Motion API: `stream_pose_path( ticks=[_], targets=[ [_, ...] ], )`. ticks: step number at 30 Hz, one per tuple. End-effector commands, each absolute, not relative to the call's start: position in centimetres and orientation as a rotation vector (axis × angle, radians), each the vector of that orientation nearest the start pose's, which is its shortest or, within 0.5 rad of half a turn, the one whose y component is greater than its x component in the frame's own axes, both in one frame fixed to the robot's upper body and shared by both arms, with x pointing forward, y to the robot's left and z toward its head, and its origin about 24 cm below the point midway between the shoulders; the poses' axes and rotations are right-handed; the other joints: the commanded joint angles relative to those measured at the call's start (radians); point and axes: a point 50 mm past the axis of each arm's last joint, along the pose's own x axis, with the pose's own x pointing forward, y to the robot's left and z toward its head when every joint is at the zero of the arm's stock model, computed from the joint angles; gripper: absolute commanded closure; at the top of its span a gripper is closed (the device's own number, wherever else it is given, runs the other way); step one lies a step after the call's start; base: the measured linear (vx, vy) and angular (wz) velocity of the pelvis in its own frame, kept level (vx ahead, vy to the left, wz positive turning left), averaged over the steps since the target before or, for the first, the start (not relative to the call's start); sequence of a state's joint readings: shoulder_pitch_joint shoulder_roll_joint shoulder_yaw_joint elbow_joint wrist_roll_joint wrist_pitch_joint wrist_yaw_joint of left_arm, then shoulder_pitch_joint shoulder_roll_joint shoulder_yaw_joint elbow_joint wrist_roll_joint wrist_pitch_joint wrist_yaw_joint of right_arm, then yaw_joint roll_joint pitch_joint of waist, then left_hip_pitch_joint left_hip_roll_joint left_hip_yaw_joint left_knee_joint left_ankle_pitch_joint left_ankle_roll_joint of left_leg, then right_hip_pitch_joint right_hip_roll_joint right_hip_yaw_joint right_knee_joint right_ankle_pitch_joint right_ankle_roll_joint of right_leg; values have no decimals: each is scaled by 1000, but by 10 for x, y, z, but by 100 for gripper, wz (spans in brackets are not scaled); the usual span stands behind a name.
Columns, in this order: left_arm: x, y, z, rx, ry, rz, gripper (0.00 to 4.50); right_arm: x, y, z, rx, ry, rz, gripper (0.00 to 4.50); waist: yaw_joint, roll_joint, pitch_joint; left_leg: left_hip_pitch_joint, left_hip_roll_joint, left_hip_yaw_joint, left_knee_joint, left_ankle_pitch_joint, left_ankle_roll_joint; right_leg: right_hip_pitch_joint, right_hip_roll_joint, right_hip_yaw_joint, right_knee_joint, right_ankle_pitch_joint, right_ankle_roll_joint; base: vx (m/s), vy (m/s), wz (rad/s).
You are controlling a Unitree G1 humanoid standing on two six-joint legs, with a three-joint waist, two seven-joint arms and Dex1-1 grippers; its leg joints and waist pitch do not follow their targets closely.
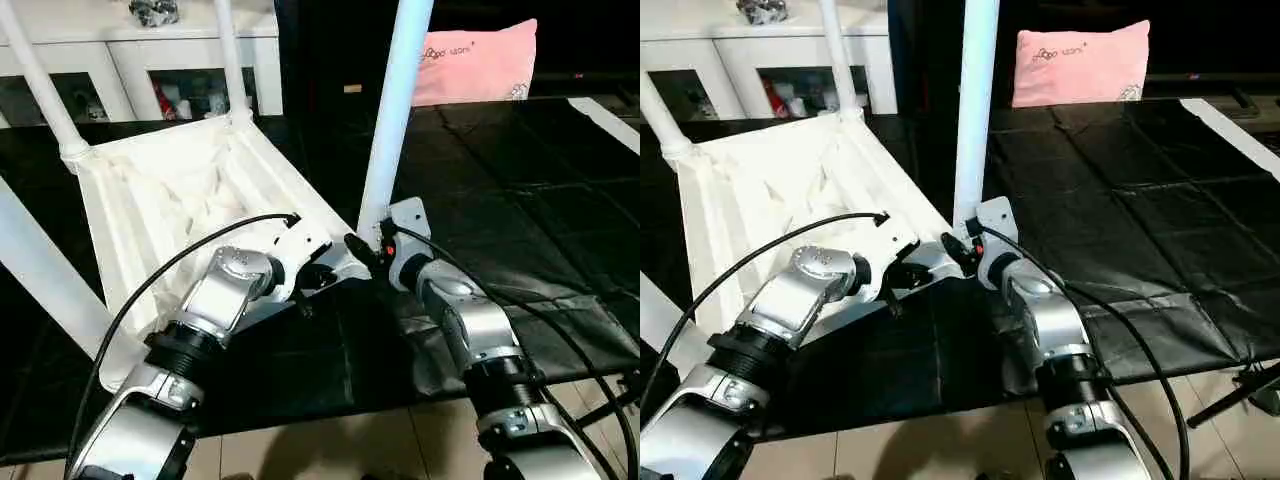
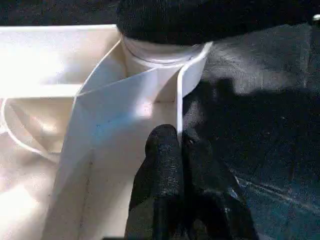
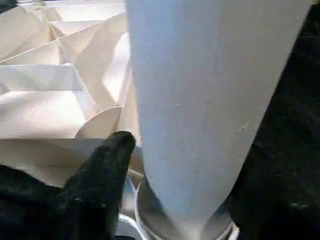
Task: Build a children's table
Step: Rotate leg to tighten
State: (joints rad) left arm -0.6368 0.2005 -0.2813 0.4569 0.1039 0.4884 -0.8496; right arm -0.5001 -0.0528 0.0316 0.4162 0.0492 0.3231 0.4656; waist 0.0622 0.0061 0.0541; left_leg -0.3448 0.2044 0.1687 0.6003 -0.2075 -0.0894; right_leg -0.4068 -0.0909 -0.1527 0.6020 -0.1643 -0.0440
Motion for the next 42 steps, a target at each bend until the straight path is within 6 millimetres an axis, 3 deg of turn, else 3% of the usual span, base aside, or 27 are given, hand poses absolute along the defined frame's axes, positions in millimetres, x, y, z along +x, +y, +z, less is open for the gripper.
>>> stream_pose_path(
  ticks=[1, 5, 10, 11, 13, 18, 24, 33, 42],
  targets=[
    [326, 71, 73, 372, 438, -1118, 450, 320, -79, 47, 29, 316, 739, 121, 9, 3, -74, -10, 26, -11, -67, -101, 62, 70, -69, 70, -79, -258, -115, 0, 0, 0],
    [322, 79, 72, 405, 438, -1186, 450, 317, -92, 49, 12, 311, 813, 76, 12, 6, -76, -12, 29, -10, -64, -82, 79, 73, -72, 72, -70, -188, -151, 0, 0, 0],
    [319, 94, 72, 463, 444, -1282, 450, 311, -115, 57, -26, 283, 944, 33, 31, 5, -73, -7, 30, -7, -65, -101, 80, 71, -72, 72, -77, -231, -140, 0, 0, 0],
    [314, 101, 75, 491, 441, -1388, 450, 307, -126, 64, -58, 264, 1064, 26, 36, 7, -74, -4, 30, -7, -65, -112, 76, 67, -73, 72, -79, -249, -137, 0, 0, 0],
    [312, 105, 76, 497, 455, -1440, 450, 305, -132, 67, -63, 263, 1125, 7, 44, 6, -74, -4, 32, -6, -65, -119, 81, 69, -72, 74, -78, -253, -133, 0, 0, 0],
    [306, 110, 81, 523, 456, -1581, 450, 300, -141, 75, -111, 292, 1289, 7, 65, 2, -75, -5, 37, -4, -64, -91, 79, 67, -73, 75, -69, -221, -152, 0, 0, 0],
    [300, 109, 79, 597, 485, -1703, 450, 298, -142, 79, -185, 333, 1439, 7, 84, 1, -76, -4, 38, -4, -63, -91, 74, 65, -75, 75, -70, -245, -142, 0, 0, 0],
    [299, 106, 79, 616, 482, -1751, 450, 292, -139, 74, -166, 398, 1568, 7, 88, -4, -78, -9, 36, -5, -62, -81, 74, 68, -72, 72, -68, -249, -136, 0, 0, 0],
    [299, 109, 78, 628, 493, -1760, 450, 290, -144, 73, -140, 431, 1608, 84, 86, -3, -79, -9, 37, -5, -61, -77, 74, 68, -72, 72, -68, -247, -134, 0, 0, 0]
  ],
)
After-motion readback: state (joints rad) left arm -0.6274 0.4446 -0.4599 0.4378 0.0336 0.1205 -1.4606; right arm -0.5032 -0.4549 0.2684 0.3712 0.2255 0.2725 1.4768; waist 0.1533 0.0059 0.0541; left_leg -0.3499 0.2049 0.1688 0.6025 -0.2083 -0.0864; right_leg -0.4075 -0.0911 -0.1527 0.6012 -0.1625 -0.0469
